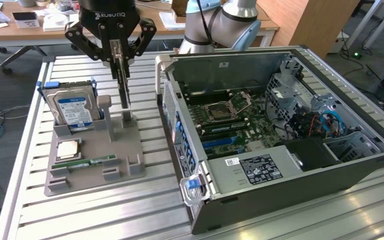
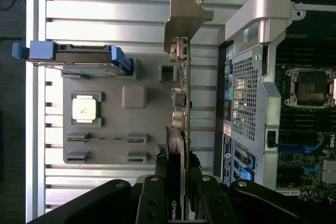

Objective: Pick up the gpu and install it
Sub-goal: 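Pick up the gpu and move the gpu toward the slot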

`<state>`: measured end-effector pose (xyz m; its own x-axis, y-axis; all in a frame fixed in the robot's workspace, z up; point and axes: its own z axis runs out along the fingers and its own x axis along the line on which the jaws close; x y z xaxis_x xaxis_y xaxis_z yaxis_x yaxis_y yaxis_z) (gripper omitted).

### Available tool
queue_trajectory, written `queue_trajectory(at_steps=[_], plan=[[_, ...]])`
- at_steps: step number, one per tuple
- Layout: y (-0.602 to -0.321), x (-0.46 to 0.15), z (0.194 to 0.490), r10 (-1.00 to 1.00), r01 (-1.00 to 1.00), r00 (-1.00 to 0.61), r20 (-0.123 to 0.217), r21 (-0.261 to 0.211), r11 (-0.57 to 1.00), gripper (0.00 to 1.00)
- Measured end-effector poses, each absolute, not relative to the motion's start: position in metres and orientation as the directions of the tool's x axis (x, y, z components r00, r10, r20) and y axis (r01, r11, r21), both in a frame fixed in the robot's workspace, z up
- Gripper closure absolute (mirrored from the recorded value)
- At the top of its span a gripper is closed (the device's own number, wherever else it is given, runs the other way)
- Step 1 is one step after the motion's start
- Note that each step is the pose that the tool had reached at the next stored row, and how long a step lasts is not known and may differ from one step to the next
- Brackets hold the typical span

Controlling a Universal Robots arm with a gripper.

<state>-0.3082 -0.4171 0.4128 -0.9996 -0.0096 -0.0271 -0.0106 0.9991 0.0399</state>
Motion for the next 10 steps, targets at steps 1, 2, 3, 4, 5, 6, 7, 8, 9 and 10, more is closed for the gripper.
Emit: queue_trajectory(at_steps=[1, 2, 3, 4, 5, 6, 7, 8, 9, 10], plan=[[-0.4170, -0.3082, 0.4128, -0.010, -0.011, -1.000, -0.027, 0.040, 0.999, 0.74], [-0.4171, -0.3082, 0.4128, -0.010, -0.011, -1.000, -0.027, 0.040, 0.999, 0.74], [-0.4171, -0.3082, 0.4128, -0.010, -0.011, -1.000, -0.027, 0.040, 0.999, 0.74], [-0.4171, -0.3081, 0.4128, -0.010, -0.011, -1.000, -0.027, 0.040, 0.999, 0.74], [-0.4171, -0.3078, 0.4128, -0.010, -0.011, -1.000, -0.027, 0.040, 0.999, 0.74], [-0.4171, -0.3072, 0.4129, -0.010, -0.011, -1.000, -0.027, 0.040, 0.999, 0.74], [-0.4171, -0.3064, 0.4129, -0.010, -0.011, -1.000, -0.027, 0.040, 0.999, 0.74], [-0.4171, -0.3055, 0.4128, -0.010, -0.011, -1.000, -0.027, 0.040, 0.999, 0.74], [-0.4170, -0.3044, 0.4128, -0.010, -0.011, -1.000, -0.027, 0.040, 0.999, 0.74], [-0.4171, -0.3032, 0.4128, -0.010, -0.011, -1.000, -0.027, 0.040, 0.999, 0.74]])
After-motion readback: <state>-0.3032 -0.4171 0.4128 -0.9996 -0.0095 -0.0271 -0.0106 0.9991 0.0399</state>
